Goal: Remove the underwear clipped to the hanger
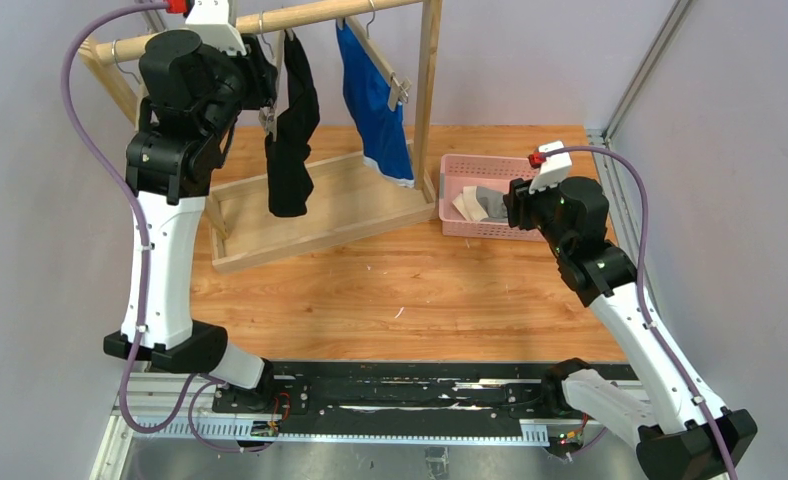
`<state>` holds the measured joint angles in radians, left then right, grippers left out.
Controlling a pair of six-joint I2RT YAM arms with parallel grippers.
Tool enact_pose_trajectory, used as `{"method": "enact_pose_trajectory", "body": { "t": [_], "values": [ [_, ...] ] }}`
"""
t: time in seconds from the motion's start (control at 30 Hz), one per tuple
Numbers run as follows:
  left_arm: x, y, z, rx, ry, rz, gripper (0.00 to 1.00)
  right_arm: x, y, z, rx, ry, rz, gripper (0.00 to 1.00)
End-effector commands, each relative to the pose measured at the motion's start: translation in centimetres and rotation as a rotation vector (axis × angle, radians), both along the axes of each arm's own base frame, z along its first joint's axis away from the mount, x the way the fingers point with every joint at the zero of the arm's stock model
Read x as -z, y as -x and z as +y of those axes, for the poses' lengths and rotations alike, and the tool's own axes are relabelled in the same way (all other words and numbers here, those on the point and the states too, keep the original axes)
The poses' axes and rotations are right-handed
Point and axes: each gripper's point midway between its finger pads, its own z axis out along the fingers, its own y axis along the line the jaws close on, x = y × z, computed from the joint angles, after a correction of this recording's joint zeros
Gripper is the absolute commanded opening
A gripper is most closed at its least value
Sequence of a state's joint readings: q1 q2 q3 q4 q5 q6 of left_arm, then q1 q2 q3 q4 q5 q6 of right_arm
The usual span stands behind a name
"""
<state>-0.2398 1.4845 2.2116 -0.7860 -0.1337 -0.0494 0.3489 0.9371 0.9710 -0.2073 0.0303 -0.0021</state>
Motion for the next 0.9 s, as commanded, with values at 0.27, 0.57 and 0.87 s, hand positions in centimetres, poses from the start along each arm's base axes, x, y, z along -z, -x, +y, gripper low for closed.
{"method": "enact_pose_trajectory", "body": {
  "t": [0.27,0.57,0.87],
  "values": [
    [0.7,0.1,-0.2,0.009,-0.015,0.006,0.37,-0.2,0.6,0.1,-0.011,0.014,-0.015,0.48],
    [1.7,-0.4,-0.3,0.011,-0.034,0.031,0.32,0.1,0.6,0.3,-0.018,0.013,-0.010,0.48],
    [2.9,-1.2,-0.3,0.002,-0.050,0.064,0.29,-0.2,0.9,0.1,-0.017,0.012,-0.029,0.48]
  ]
}}
